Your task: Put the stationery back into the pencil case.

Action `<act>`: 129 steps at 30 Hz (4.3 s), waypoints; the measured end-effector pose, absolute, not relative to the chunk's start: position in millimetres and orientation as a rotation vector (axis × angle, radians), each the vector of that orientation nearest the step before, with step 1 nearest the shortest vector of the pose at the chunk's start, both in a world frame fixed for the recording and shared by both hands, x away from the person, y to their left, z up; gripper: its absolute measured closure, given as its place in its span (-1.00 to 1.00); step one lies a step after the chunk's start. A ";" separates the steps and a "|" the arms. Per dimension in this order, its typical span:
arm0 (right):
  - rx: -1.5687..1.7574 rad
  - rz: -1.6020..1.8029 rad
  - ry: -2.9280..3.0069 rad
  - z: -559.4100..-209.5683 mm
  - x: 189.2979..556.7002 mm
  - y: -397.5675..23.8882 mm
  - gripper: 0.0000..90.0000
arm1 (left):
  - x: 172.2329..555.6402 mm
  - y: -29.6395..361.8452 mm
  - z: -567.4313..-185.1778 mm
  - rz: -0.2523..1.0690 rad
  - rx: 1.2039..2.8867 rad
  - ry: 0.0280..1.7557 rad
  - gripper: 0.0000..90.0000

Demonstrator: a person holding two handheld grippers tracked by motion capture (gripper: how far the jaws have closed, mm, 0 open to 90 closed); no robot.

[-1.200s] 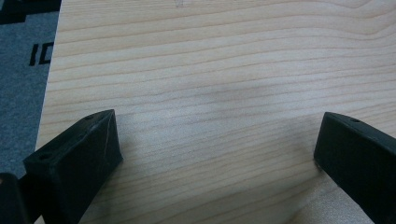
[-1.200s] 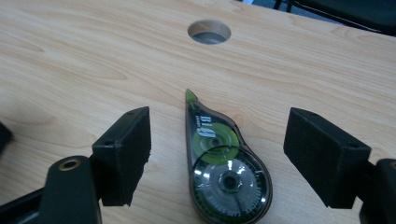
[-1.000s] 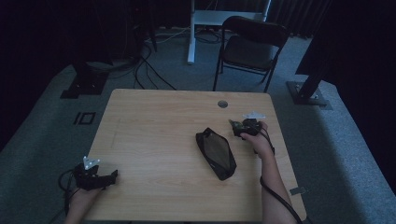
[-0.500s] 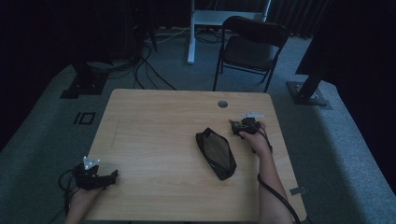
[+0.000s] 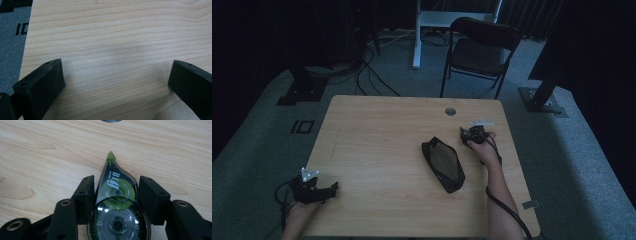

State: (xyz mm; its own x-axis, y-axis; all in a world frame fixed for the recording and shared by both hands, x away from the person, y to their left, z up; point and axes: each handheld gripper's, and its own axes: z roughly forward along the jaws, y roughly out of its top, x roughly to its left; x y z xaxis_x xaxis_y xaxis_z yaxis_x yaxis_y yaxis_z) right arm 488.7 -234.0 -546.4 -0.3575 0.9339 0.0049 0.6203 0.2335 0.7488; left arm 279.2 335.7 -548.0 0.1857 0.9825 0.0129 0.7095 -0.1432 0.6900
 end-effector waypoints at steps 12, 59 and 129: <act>1.489 0.881 2.043 -531.8 479.8 -235.1 0.11 | 279.2 335.6 -548.0 0.647 1.919 1.582 -0.99; 1.387 1.105 2.027 -440.4 383.1 -201.3 0.11 | 279.2 335.7 -548.0 0.647 1.919 1.582 -0.99; 1.420 0.868 2.319 -485.5 376.0 -120.4 0.11 | 279.3 335.6 -548.0 0.648 1.918 1.582 -0.99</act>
